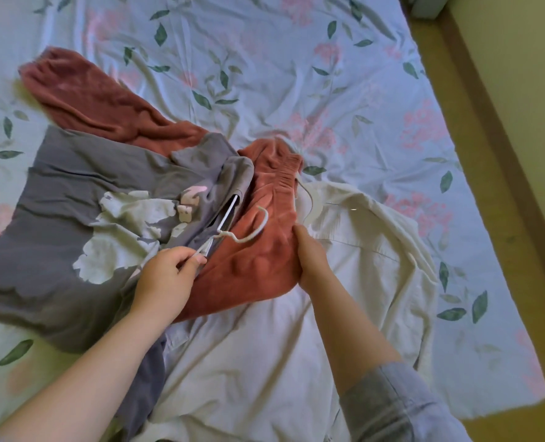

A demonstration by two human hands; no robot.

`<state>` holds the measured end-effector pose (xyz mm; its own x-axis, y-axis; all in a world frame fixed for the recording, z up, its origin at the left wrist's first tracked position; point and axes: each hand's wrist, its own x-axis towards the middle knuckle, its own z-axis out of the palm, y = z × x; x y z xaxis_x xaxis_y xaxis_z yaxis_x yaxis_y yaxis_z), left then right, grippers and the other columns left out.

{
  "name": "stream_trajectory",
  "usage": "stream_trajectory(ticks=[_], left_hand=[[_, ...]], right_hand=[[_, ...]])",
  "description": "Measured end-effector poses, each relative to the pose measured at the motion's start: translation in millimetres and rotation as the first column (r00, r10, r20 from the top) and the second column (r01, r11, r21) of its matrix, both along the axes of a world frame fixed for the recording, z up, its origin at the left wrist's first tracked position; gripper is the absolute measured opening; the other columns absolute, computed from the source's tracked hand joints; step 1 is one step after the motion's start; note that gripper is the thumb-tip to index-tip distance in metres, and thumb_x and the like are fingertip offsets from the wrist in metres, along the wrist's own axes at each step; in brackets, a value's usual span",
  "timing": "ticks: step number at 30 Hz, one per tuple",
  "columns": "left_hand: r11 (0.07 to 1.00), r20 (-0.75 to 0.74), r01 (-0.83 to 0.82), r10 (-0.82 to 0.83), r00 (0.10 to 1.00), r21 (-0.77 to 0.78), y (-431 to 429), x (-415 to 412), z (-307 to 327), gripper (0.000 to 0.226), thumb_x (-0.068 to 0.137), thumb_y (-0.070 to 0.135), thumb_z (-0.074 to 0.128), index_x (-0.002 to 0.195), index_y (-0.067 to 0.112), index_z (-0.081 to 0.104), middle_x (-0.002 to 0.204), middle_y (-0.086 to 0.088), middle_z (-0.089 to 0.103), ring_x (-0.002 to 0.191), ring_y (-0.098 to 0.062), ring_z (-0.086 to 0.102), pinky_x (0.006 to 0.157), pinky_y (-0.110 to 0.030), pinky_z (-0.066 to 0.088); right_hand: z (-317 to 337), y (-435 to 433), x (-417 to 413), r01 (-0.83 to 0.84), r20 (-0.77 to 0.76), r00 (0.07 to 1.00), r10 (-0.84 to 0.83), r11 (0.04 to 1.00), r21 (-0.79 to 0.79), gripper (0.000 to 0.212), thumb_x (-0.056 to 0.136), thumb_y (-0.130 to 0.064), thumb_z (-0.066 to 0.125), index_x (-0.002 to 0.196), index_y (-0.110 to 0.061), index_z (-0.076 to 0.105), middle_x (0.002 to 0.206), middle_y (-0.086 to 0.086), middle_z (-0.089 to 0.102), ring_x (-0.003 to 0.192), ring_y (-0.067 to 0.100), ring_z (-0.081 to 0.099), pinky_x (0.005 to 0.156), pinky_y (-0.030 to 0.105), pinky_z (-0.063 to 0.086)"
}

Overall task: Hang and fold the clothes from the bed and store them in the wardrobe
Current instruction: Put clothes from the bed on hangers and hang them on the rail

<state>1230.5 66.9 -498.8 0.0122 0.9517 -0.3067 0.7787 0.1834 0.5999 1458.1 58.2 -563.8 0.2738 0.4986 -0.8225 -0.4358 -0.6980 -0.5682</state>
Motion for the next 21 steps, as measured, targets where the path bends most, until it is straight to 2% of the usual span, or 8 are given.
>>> stream_trajectory(ticks=[2, 6, 10, 14, 15, 16, 18, 21], left_hand=[[1.0, 0.009, -0.022, 0.022, 1.0, 0.016, 3.1, -3.0, 15.9, 0.018, 0.093, 0.02, 0.06, 0.079, 0.023, 0.072, 0.06, 0.012, 0.057, 0.059, -0.005, 0.048, 0.055, -0.024, 0.033], [0.999, 0.07, -0.018, 0.014, 0.997, 0.051, 6.8, -8.2, 56.3, 0.024, 0.093, 0.019, 0.059, 0.075, 0.031, 0.069, 0.065, 0.013, 0.062, 0.067, -0.012, 0.054, 0.059, -0.024, 0.036], [0.994, 0.125, 0.037, -0.049, 0.991, 0.098, 1.0, -7.7, 114.0, 0.024, 0.094, 0.019, 0.057, 0.075, 0.027, 0.069, 0.048, 0.017, 0.054, 0.052, -0.001, 0.05, 0.051, -0.021, 0.029], [0.976, 0.191, 0.021, -0.063, 0.98, 0.216, -10.7, -18.5, 179.6, 0.025, 0.092, 0.012, 0.06, 0.072, 0.021, 0.071, 0.055, 0.011, 0.058, 0.064, 0.004, 0.055, 0.058, -0.012, 0.036], [0.972, 0.214, 0.008, -0.059, 0.975, 0.234, -13.7, -24.0, 198.0, 0.026, 0.092, 0.011, 0.059, 0.072, 0.023, 0.07, 0.059, 0.012, 0.06, 0.065, 0.001, 0.056, 0.06, -0.014, 0.037], [0.969, 0.235, -0.007, -0.053, 0.97, 0.248, -16.6, -30.3, 216.7, 0.028, 0.093, 0.011, 0.058, 0.071, 0.025, 0.069, 0.059, 0.012, 0.06, 0.063, -0.001, 0.055, 0.061, -0.02, 0.038], [0.958, 0.282, -0.043, -0.04, 0.959, 0.282, -22.0, -44.5, 252.8, 0.028, 0.094, 0.012, 0.057, 0.072, 0.026, 0.068, 0.053, 0.017, 0.058, 0.055, 0.001, 0.052, 0.057, -0.022, 0.036], [0.934, 0.352, -0.108, -0.02, 0.936, 0.342, -31.7, -67.5, 309.7, 0.027, 0.094, 0.015, 0.057, 0.073, 0.027, 0.068, 0.049, 0.019, 0.056, 0.048, -0.001, 0.05, 0.054, -0.026, 0.037]], right_hand=[[17.1, 2.3, -5.7, -0.028, 0.035, 0.999, 0.026, 0.998, 0.053, 0.04, 0.085, -0.057, 0.061, 0.097, -0.02, 0.068, 0.092, -0.005, 0.072, 0.086, 0.013, 0.069, 0.063, 0.025, 0.052], [61.6, -15.0, -15.2, -0.101, 0.281, 0.958, 0.051, 0.981, 0.168, 0.036, 0.095, -0.047, 0.052, 0.098, -0.016, 0.068, 0.098, 0.0, 0.071, 0.096, 0.017, 0.067, 0.086, 0.034, 0.054], [124.2, -44.0, -35.2, -0.06, 0.311, 0.95, -0.02, 0.968, 0.244, 0.037, 0.097, -0.049, 0.048, 0.094, -0.019, 0.069, 0.094, -0.003, 0.072, 0.091, 0.013, 0.068, 0.077, 0.026, 0.052], [202.6, -60.5, -55.0, -0.066, 0.317, 0.948, -0.038, 0.948, 0.312, 0.047, 0.084, -0.063, 0.058, 0.096, -0.019, 0.07, 0.093, -0.003, 0.074, 0.089, 0.011, 0.07, 0.081, 0.03, 0.054], [226.2, -63.5, -59.1, -0.079, 0.322, 0.946, -0.039, 0.935, 0.345, 0.048, 0.079, -0.063, 0.064, 0.098, -0.019, 0.071, 0.093, -0.004, 0.075, 0.089, 0.008, 0.071, 0.081, 0.029, 0.055], [251.1, -66.6, -62.9, -0.095, 0.334, 0.942, -0.041, 0.92, 0.379, 0.049, 0.073, -0.062, 0.07, 0.098, -0.02, 0.071, 0.091, -0.006, 0.076, 0.086, 0.006, 0.071, 0.079, 0.027, 0.055], [299.3, -73.4, -70.3, -0.155, 0.387, 0.921, -0.034, 0.882, 0.446, 0.047, 0.065, -0.055, 0.079, 0.096, -0.02, 0.072, 0.086, -0.009, 0.076, 0.08, 0.004, 0.072, 0.07, 0.021, 0.056], [365.9, -82.6, -85.0, -0.242, 0.434, 0.9, -0.029, 0.797, 0.554, 0.034, 0.069, -0.035, 0.086, 0.096, -0.018, 0.072, 0.085, -0.009, 0.077, 0.08, 0.005, 0.073, 0.061, 0.014, 0.053]])
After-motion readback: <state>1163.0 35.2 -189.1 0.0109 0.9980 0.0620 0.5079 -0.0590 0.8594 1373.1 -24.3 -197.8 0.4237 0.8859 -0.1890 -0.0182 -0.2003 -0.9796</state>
